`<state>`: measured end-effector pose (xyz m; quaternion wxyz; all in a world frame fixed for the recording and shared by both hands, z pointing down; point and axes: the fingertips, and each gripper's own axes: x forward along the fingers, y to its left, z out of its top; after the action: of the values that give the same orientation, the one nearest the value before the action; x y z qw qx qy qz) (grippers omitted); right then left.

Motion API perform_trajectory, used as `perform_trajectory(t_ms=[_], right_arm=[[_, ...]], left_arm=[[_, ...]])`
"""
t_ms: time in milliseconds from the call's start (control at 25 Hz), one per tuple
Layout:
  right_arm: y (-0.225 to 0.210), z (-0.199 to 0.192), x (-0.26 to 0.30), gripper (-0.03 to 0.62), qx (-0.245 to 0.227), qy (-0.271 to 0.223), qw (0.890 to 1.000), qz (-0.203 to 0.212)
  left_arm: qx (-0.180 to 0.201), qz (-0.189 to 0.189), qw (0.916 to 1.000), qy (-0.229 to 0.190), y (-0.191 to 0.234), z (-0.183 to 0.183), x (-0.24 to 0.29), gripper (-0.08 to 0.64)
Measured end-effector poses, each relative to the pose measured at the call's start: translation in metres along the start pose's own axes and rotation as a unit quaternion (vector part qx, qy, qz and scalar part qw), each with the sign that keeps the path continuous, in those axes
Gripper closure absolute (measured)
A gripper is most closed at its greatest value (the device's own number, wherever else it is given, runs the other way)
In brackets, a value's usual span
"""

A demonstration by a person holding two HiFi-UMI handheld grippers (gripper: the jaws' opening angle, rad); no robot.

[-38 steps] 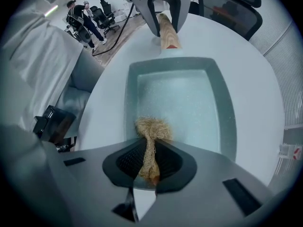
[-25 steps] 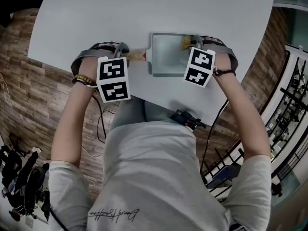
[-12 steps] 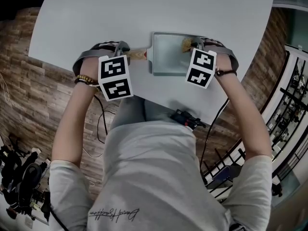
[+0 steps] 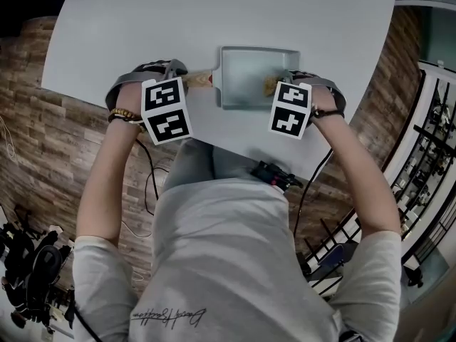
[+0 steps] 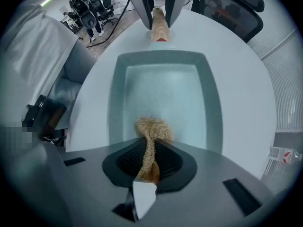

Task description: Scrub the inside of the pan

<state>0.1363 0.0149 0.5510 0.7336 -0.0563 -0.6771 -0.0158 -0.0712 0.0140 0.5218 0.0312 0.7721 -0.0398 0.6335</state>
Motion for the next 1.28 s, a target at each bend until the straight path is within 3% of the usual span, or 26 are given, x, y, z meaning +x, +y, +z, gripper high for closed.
perform_trajectory(t_ms=[280, 440, 1080, 1280], right_arm=[[0.029, -0.002, 0.000, 0.525, -0.009, 0.006, 0.996, 0.091], [0.033, -0.001, -0.001, 0.525, -0.006, 0.007, 0.993, 0.120], [0.035, -0.001, -0.003, 0.525, -0.001, 0.010, 0.994, 0.110], [0.036, -0.005, -0.004, 0.525, -0.001, 0.010, 0.994, 0.109]], left_arm=[[0.001, 0.001, 1.0000, 0.002, 0.001, 0.000, 0.001, 0.413], [0.001, 0.000, 1.0000, 0.002, 0.001, 0.000, 0.001, 0.413], [0.027, -0.011, 0.9995, -0.009, -0.003, 0.001, -0.002, 0.407], [0.030, -0.012, 0.9994, -0.008, -0.006, 0.005, -0.001, 0.371]])
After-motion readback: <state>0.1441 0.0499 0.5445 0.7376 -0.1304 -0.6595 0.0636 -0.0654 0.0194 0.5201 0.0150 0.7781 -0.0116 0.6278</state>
